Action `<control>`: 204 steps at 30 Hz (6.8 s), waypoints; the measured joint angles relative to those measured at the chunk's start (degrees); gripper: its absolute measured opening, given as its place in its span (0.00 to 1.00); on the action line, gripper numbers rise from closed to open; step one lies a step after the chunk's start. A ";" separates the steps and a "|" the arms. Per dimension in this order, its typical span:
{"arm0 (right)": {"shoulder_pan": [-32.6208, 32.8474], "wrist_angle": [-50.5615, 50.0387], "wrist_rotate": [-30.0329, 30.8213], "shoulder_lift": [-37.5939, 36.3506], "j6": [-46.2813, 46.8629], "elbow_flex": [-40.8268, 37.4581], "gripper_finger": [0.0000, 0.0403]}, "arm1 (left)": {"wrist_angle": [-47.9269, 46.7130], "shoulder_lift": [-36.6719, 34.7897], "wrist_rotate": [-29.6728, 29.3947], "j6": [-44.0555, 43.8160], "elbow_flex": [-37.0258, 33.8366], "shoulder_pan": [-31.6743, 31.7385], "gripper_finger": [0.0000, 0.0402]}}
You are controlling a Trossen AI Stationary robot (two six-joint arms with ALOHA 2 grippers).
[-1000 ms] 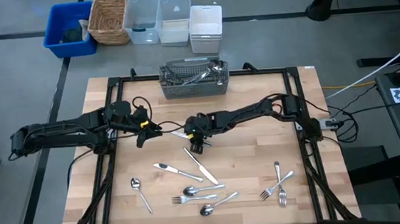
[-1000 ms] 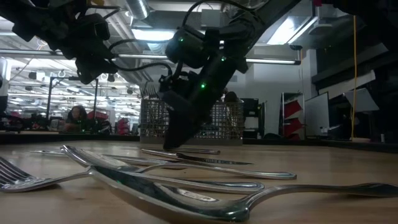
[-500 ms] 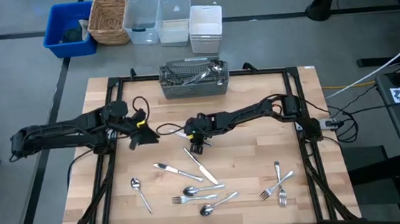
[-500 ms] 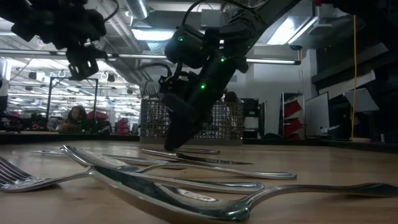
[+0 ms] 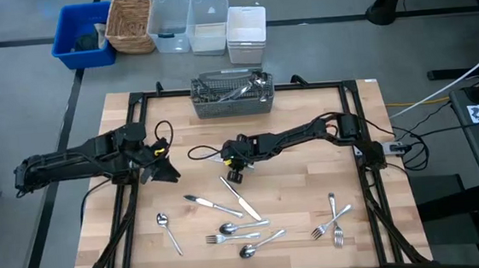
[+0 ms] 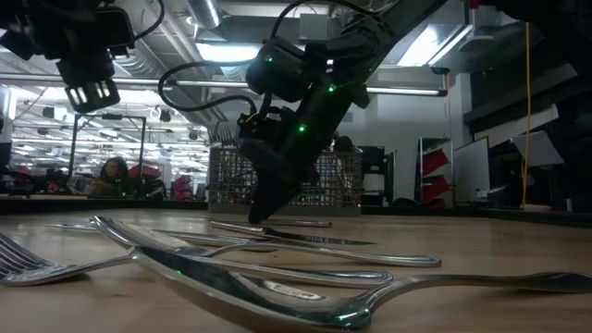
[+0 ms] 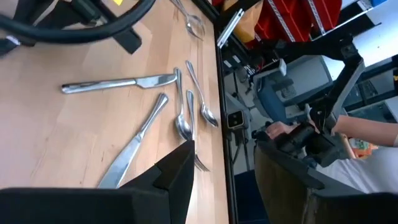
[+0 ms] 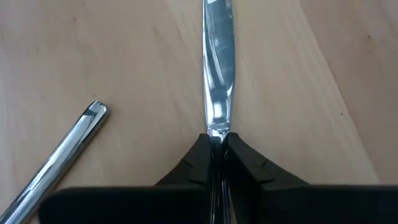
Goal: Sort silverware
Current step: Put the silver knife into the dishwasher utensil holder, then adjust silver knife in the dishwasher utensil holder
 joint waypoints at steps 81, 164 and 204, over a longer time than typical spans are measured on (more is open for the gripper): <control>-18.88 -6.85 8.33 0.67 -13.73 39.54 0.10 | 6.72 3.42 -37.48 3.20 0.04 0.04 0.38; -19.12 -5.05 5.72 8.94 -35.11 38.36 0.10 | 51.01 36.06 -67.01 -32.92 0.00 25.54 0.38; -18.86 -9.59 8.31 7.96 -26.23 38.85 0.36 | 60.90 36.09 -54.63 2.54 7.45 25.77 0.00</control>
